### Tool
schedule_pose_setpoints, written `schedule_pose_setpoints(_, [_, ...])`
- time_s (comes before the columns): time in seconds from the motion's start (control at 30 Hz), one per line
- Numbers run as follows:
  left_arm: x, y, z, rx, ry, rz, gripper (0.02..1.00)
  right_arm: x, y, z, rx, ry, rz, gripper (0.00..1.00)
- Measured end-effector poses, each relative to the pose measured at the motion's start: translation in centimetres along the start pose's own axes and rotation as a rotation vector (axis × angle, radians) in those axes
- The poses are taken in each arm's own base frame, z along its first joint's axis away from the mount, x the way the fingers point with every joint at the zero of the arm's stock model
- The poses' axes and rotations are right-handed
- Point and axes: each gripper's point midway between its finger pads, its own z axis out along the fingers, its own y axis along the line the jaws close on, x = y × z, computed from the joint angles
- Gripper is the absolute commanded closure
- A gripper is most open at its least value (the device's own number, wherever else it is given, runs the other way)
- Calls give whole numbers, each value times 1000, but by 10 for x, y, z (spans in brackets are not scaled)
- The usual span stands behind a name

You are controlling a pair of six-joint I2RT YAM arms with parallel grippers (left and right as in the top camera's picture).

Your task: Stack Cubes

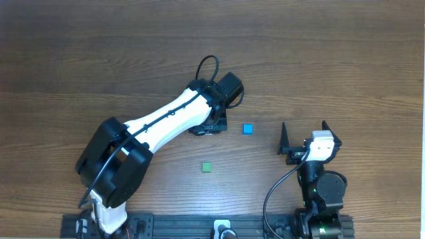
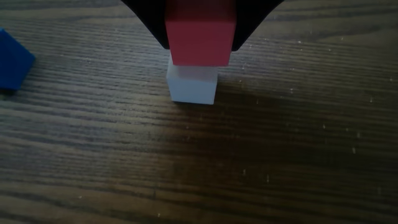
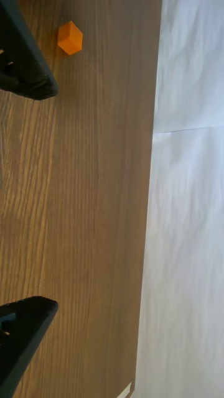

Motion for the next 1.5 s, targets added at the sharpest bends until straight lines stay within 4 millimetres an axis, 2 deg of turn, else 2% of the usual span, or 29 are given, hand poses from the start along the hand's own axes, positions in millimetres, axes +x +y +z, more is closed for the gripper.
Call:
schedule_pose_setpoints(0.8, [-1, -2, 8, -5, 5, 0, 965, 0, 0, 0, 0, 0, 0, 9])
schedule_pose_setpoints(1.13, [-2, -2, 9, -2, 2, -1, 908, 0, 0, 0, 0, 0, -1, 9])
schedule_pose_setpoints(1.3, [-2, -2, 9, -2, 3, -1, 820, 0, 0, 0, 0, 0, 0, 7])
schedule_pose_setpoints(1.5, [-2, -2, 9, -2, 2, -4, 531, 0, 0, 0, 0, 0, 0, 9])
